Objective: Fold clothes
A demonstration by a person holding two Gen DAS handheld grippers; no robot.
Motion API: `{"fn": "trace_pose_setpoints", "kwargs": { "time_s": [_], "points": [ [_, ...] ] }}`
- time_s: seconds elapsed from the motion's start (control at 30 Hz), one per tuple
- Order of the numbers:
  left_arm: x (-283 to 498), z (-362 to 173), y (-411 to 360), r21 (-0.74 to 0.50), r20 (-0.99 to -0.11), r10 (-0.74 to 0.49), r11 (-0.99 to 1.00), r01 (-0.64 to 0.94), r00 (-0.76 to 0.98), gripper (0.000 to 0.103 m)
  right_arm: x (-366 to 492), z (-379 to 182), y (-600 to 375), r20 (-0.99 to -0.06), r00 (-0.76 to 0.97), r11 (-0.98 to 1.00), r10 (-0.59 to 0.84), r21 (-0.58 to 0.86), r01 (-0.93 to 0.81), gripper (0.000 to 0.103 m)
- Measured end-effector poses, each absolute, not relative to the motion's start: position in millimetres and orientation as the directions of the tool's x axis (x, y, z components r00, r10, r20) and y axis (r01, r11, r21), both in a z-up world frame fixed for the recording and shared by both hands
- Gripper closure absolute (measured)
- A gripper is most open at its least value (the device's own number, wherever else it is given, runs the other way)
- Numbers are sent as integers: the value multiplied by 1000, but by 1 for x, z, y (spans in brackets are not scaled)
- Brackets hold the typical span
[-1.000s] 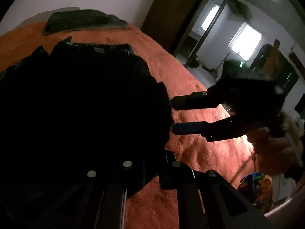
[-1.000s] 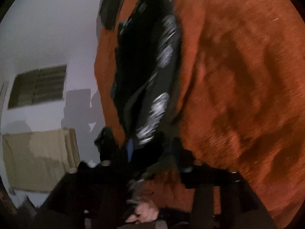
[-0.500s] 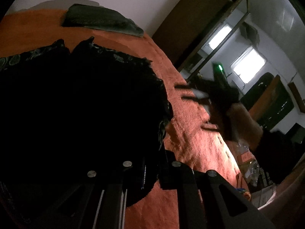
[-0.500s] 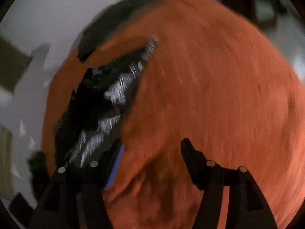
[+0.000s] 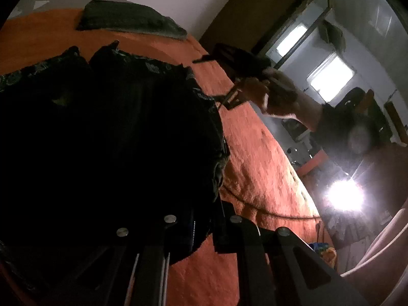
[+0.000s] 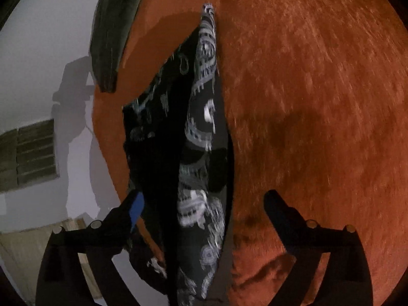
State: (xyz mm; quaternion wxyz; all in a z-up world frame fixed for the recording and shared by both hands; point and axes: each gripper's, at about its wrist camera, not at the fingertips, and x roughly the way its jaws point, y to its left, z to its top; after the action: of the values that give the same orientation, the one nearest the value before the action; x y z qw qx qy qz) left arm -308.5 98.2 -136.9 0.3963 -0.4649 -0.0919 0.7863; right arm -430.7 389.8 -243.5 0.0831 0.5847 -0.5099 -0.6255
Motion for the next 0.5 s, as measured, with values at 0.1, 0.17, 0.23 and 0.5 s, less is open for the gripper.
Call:
{"fn": "trace_pose_setpoints", "kwargs": {
  "time_s": [0.1, 0.17, 0.23, 0.5],
  "points": [
    [-305, -138, 104, -508, -666, 707, -664, -549, -239, 92, -444, -250, 386, -638, -276, -470, -719, 739, -483, 5],
    [-303, -139, 109, -506, -669, 707, -658, -558, -228, 92, -445, -247, 386, -667, -244, -510, -704, 713, -480, 5],
    [-301, -142, 112, -505, -673, 707, -654, -563, -218, 92, -446, -239, 378, -692, -253, -561, -676, 706, -433, 5],
    [-293, -142, 125, -480, -685, 700, -642, -598, -203, 92, -449, -254, 353, -776, -156, -673, -611, 613, -415, 5]
  ]
}}
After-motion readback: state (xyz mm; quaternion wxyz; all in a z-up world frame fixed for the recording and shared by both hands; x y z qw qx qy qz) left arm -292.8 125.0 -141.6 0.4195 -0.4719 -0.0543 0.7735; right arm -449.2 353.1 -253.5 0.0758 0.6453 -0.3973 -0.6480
